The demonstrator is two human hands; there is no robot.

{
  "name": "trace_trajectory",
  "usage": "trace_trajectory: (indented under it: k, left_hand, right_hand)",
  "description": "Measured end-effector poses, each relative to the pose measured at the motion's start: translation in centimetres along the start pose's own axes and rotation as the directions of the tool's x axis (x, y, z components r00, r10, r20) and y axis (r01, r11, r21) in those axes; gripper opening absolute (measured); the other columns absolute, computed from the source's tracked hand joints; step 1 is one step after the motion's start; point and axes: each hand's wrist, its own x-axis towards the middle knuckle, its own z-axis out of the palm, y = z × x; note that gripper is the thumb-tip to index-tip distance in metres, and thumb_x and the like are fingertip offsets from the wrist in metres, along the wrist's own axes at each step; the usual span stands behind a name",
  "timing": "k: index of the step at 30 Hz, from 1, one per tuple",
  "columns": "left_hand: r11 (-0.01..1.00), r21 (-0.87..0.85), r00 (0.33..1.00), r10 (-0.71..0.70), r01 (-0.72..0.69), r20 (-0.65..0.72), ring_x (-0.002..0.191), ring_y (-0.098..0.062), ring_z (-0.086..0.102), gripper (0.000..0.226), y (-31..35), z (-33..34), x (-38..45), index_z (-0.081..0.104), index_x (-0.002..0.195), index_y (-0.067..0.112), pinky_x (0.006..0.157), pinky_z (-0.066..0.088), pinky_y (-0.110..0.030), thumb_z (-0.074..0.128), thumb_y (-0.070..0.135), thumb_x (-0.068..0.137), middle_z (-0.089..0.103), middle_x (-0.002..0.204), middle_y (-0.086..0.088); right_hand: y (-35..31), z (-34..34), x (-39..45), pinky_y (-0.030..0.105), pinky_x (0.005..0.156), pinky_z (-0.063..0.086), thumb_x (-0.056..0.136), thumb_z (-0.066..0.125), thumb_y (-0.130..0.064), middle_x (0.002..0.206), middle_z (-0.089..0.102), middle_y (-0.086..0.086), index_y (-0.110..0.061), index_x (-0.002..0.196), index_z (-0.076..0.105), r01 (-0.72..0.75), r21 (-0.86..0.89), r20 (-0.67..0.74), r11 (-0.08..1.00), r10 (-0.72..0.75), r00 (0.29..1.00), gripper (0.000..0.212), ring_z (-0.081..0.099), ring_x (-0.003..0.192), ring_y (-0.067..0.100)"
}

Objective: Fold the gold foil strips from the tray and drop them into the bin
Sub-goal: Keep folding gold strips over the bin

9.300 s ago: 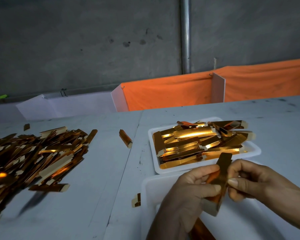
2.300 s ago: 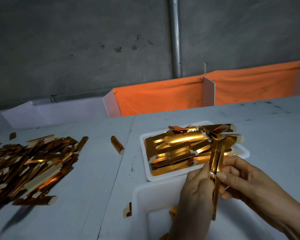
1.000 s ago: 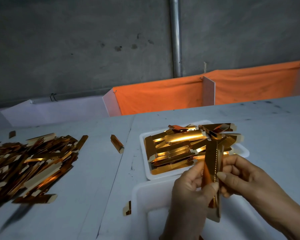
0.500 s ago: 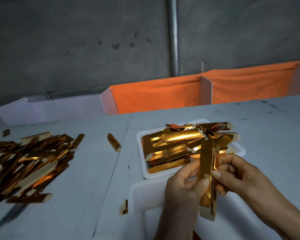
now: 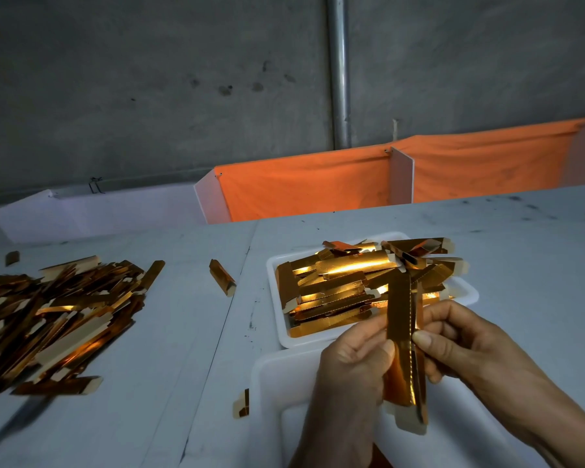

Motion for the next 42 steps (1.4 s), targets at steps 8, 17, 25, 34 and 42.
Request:
trace_trajectory:
  k: [8,17,25,34,42]
  left_hand:
    - [0.977,0.192,0.991,0.11,-0.094,-0.074,0.093,0.003,0.064,0.03,0.2,0.7,-0.5,0.06,0.105,0.04,0.079,0.052,-0.021,0.052,0.013,0.095,0.069,0.095,0.024]
    - [0.985,0.164,0.992,0.072,-0.055,-0.099,0.097,-0.01,0.066,0.023,0.4,0.5,-0.6,0.063,0.1,0.033,0.091,0.052,-0.037,0.054,0.013,0.094,0.072,0.098,0.012]
    - [0.974,0.209,0.989,0.114,-0.093,-0.094,0.085,0.0,0.067,0.022,0.5,0.5,-0.5,0.062,0.092,0.034,0.072,0.056,-0.023,0.057,0.013,0.093,0.07,0.084,0.026]
    - [0.966,0.242,0.992,0.11,-0.092,-0.062,0.085,0.0,0.068,0.025,0.4,0.8,-0.4,0.062,0.096,0.034,0.071,0.057,-0.022,0.058,0.009,0.091,0.072,0.089,0.019]
    - [0.978,0.207,0.999,0.036,-0.037,0.012,0.093,-0.005,0.067,0.035,0.4,0.8,-0.3,0.059,0.11,0.034,0.07,0.052,-0.017,0.063,0.008,0.087,0.07,0.102,0.012]
  right_hand:
    - [0.1,0.3,0.0,0.024,0.051,0.051,0.072,0.065,-0.014,0.057,0.059,0.009,0.002,0.093,0.06,0.006,0.003,0.018,1.0,-0.006,1.0,0.027,0.056,0.05,0.017]
    - [0.1,0.2,0.0,0.024,0.053,0.051,0.073,0.066,-0.017,0.059,0.058,0.008,-0.003,0.092,0.063,-0.017,0.015,0.059,1.0,0.016,0.998,0.024,0.056,0.052,0.017]
    - [0.4,0.1,0.1,0.025,0.053,0.052,0.071,0.07,-0.021,0.06,0.056,0.005,-0.007,0.093,0.067,-0.02,-0.047,0.041,0.999,0.022,0.999,0.026,0.056,0.053,0.018]
    - [0.8,0.4,0.1,0.023,0.052,0.049,0.071,0.071,-0.03,0.054,0.053,0.007,-0.006,0.091,0.063,-0.034,-0.19,-0.053,0.981,0.025,0.998,0.032,0.053,0.047,0.017]
    - [0.5,0.3,0.0,0.023,0.053,0.046,0.077,0.063,-0.046,0.057,0.056,0.009,-0.006,0.092,0.062,-0.113,-0.147,-0.055,0.983,0.106,0.993,0.042,0.051,0.049,0.015]
